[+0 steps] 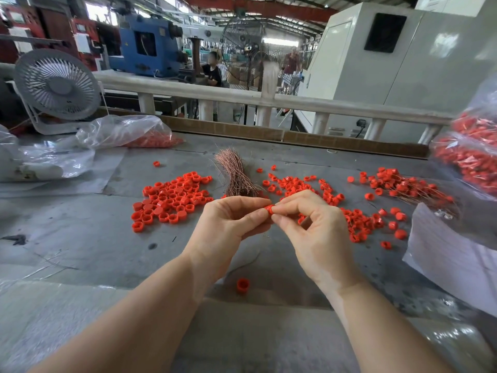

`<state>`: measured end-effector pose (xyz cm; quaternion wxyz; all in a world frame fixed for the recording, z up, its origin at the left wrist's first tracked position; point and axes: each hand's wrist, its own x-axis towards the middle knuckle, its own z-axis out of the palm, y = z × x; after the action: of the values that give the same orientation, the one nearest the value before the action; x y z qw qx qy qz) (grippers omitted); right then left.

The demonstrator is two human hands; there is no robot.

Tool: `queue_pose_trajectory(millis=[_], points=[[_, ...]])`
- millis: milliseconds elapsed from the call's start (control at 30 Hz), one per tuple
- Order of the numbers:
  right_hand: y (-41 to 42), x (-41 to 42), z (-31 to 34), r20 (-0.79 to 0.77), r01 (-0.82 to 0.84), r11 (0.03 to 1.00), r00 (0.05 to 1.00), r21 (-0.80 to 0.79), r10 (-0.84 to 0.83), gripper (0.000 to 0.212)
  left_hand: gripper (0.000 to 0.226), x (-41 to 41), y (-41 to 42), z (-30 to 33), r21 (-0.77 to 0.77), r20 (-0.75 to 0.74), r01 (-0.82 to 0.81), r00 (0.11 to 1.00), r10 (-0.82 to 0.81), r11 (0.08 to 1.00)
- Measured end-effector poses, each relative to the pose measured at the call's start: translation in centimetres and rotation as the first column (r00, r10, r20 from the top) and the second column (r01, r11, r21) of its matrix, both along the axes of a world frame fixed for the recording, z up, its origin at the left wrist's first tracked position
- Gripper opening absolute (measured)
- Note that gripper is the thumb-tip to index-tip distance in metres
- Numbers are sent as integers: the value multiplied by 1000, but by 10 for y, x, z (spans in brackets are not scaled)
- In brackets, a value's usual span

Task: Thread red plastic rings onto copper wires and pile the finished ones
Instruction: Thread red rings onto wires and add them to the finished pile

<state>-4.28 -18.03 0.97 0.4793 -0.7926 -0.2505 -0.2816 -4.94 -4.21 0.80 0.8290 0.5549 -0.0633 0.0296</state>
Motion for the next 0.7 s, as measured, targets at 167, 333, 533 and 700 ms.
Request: queue_pose_trajectory(millis=[167,333,533,700], points=[[0,1,0,-31,-27,1000,999,13,28,13,13,0,0,0,59,21,-28,999,27,998],[1,1,0,-13,-2,999,1000,32,2,13,26,1,-2,1,-99,-53,33,998,-38,995],[1,0,0,36,10,999,999,52,-12,12,23,0,-2,1,-133,-56,46,997,-54,990],[2,0,1,14,8,998,1000,62,-9,16,23,0,-2,1,-136,-59,50,997,-58,989]])
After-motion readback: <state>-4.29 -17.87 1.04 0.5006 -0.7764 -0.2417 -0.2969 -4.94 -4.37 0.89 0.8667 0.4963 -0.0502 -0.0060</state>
